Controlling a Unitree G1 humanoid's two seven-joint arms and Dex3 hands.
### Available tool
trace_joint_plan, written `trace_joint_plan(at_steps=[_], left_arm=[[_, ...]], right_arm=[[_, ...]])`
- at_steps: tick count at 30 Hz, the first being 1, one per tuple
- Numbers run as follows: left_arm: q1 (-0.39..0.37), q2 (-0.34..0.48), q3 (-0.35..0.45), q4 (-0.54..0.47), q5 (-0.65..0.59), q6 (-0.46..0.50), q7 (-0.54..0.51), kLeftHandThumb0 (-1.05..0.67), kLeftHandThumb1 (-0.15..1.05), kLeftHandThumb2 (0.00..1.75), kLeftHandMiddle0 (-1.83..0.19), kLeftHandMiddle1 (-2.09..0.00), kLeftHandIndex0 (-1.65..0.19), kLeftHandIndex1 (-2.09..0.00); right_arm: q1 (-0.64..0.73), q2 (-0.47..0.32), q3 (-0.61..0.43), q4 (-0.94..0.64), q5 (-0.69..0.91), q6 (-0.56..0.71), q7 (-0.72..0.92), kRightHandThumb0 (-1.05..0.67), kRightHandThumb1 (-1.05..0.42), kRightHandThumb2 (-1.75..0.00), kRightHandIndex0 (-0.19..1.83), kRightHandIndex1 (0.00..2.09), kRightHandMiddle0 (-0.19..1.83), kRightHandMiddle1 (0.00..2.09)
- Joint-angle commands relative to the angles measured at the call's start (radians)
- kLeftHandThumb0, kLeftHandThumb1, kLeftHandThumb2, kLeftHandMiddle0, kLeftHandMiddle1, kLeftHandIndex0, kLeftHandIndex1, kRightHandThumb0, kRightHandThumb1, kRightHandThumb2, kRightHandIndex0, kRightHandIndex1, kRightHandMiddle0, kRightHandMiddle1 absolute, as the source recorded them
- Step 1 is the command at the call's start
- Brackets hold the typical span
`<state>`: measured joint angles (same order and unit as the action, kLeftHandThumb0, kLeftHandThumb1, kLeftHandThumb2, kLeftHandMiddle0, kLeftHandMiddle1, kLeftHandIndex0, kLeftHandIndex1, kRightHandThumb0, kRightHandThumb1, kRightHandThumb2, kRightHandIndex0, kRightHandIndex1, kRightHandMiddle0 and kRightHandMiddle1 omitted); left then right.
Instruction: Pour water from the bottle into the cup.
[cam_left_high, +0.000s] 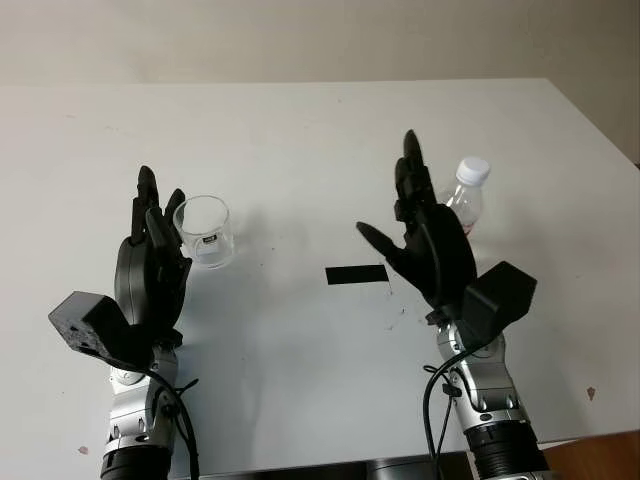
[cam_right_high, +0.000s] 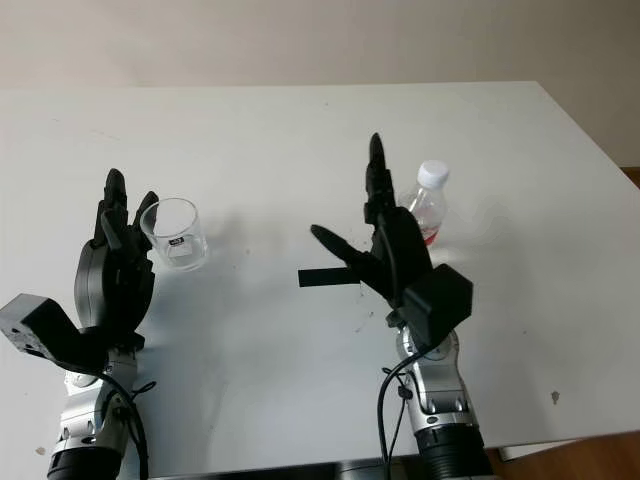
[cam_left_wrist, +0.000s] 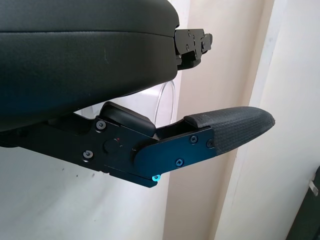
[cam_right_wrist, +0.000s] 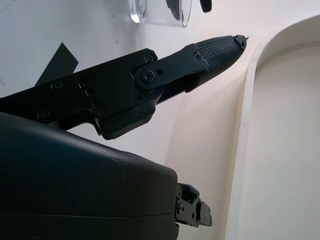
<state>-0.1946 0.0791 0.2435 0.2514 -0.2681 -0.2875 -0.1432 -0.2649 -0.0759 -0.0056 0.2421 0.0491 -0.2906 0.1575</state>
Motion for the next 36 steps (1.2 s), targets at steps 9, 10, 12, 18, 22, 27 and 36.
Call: trace_joint_plan(at_steps=[9, 10, 12, 18, 22, 27, 36], left_arm=[[-0.012, -0.006, -0.008, 0.002, 0.006, -0.010, 0.008, -0.88, 1.05, 0.74, 0.19, -0.46, 0.08, 0.00], [-0.011, -0.006, -0.008, 0.004, 0.003, -0.014, 0.004, -0.88, 1.05, 0.74, 0.19, -0.46, 0.09, 0.00], [-0.009, -0.008, -0.007, 0.007, 0.000, -0.020, 0.001, -0.87, 1.05, 0.74, 0.19, -0.45, 0.09, 0.00], [-0.014, -0.005, -0.007, 0.008, 0.007, -0.019, 0.004, -0.87, 1.05, 0.77, 0.19, -0.45, 0.10, 0.00], [-0.018, -0.003, -0.007, 0.016, 0.003, -0.019, -0.004, -0.87, 1.05, 0.77, 0.19, -0.44, 0.11, 0.00], [-0.016, -0.008, -0.005, 0.012, 0.001, -0.012, 0.002, -0.87, 1.05, 0.76, 0.19, -0.41, 0.11, 0.00], [-0.024, -0.009, -0.010, 0.026, 0.009, -0.026, -0.002, -0.86, 1.05, 0.78, 0.19, -0.49, 0.08, 0.00]], right_arm=[[0.026, -0.005, 0.006, -0.015, 0.012, 0.003, 0.046, -0.84, -0.99, -0.06, -0.19, 0.00, -0.19, 0.00], [0.032, -0.005, 0.009, -0.019, 0.018, 0.010, 0.057, -0.83, -0.98, -0.05, -0.19, 0.00, -0.19, 0.00], [0.042, -0.007, 0.018, -0.025, 0.010, 0.012, 0.066, -0.83, -0.97, -0.05, -0.19, 0.00, -0.19, 0.00], [0.051, -0.022, 0.054, -0.085, 0.022, 0.036, 0.138, -0.84, -0.97, -0.05, -0.19, 0.00, -0.19, 0.00], [0.035, -0.061, 0.046, -0.186, 0.057, 0.062, 0.202, -0.85, -0.97, -0.05, -0.19, 0.00, -0.19, 0.00], [-0.023, -0.142, 0.015, -0.276, 0.123, 0.054, 0.304, -0.85, -0.96, -0.05, -0.19, 0.00, -0.19, 0.00], [-0.132, -0.213, -0.067, -0.406, 0.299, 0.094, 0.393, -0.80, -0.89, -0.04, -0.19, 0.00, -0.19, 0.00]])
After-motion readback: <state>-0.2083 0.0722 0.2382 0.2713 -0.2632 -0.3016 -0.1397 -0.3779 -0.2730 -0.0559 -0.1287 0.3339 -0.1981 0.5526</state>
